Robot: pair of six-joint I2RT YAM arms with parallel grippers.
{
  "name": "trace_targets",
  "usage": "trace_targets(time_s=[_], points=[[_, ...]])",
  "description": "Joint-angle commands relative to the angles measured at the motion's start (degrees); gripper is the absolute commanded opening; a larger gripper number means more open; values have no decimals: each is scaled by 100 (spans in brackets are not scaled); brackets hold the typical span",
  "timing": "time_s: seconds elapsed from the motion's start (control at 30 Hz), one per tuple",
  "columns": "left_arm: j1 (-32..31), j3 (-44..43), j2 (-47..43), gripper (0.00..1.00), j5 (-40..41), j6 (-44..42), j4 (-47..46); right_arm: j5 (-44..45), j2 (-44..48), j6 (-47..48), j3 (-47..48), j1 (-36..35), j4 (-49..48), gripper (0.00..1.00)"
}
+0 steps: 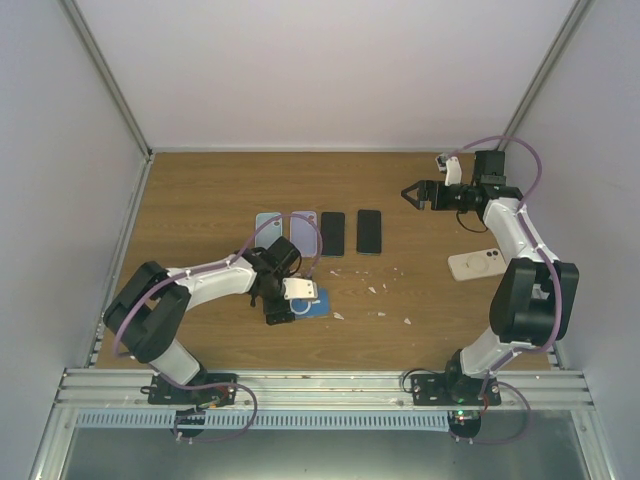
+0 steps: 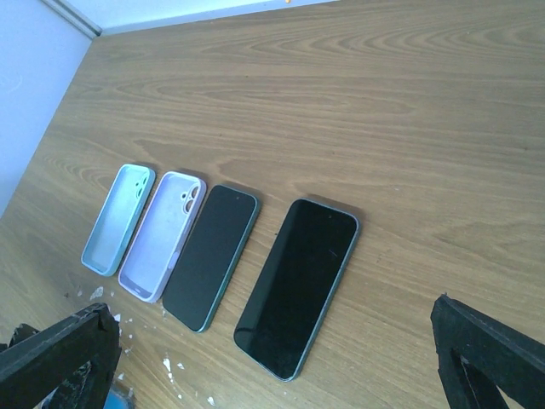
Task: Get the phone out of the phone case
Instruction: Pick up the phone at the center of the board.
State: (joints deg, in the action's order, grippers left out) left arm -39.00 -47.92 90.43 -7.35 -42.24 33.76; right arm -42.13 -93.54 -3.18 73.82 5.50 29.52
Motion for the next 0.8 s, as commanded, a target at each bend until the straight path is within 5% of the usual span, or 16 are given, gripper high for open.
trace_targets(time_s=[0.0,0.27,0.53,0.77], points=[[38,-47,274,93,26,76,-73,-103,95,156,-73,61,-84,100],[-151,5,141,75,274,159,-195,-72,497,441,-324,69,-321,100],[-134,-427,3,52,-826,496,473,-576,1058,1550,-629,59,-217,100],[-81,-656,124,43,-1560,822,672,-844,1963,3081,-1169,-410,142,100]])
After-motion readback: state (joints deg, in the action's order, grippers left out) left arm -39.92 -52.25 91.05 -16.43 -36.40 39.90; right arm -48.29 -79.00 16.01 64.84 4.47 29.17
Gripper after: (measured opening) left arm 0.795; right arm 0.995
